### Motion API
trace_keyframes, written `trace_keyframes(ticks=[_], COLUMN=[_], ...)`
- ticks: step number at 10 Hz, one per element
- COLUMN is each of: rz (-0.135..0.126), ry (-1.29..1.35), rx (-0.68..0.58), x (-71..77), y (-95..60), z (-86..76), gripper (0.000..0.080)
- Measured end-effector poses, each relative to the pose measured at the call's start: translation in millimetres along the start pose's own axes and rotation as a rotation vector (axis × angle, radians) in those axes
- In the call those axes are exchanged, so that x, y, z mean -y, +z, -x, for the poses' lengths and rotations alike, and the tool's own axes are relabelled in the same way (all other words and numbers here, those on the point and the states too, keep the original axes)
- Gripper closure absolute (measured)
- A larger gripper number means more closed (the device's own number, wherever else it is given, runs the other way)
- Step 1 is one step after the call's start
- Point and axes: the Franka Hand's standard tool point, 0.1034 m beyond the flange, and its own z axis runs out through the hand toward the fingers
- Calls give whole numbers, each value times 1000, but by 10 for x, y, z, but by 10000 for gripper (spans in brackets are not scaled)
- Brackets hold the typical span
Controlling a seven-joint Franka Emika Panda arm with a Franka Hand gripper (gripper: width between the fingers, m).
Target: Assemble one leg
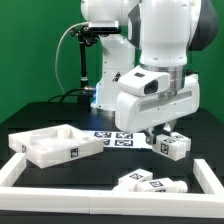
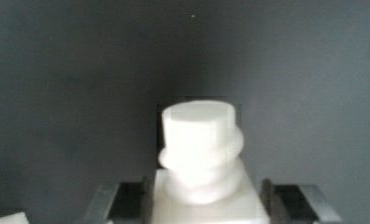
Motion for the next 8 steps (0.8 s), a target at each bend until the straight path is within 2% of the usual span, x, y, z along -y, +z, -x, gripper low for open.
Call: trace_keyframes(ticks=[2,4,5,6,7,8], rz=[3,-4,-9,-8,-8,-9], ry=[48,135,185,240,263,243], rx=[-14,7,29,37,47,48], x=[-2,127,244,380,519,503], y=[20,101,122,187,252,243], z=[31,497,766,930,1018,998], gripper=[512,512,512,512,512,512])
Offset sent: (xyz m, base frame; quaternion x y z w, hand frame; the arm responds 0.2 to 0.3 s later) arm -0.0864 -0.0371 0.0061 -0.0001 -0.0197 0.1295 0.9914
